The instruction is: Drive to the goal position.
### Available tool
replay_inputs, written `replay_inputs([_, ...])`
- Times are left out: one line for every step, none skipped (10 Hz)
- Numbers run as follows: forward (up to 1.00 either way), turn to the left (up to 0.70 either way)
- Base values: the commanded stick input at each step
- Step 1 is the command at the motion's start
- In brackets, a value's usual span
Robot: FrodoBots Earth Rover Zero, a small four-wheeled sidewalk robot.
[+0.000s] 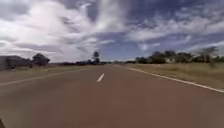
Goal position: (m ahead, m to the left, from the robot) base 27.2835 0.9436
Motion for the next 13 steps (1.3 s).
replay_inputs([1.00, 0.00])
replay_inputs([1.00, 0.00])
replay_inputs([1.00, 0.00])
replay_inputs([1.00, 0.00])
replay_inputs([1.00, -0.01])
replay_inputs([1.00, -0.02])
replay_inputs([1.00, -0.03])
replay_inputs([1.00, 0.00])
replay_inputs([1.00, 0.00])
replay_inputs([1.00, 0.00])
replay_inputs([1.00, 0.00])
replay_inputs([1.00, 0.00])
replay_inputs([1.00, 0.00])
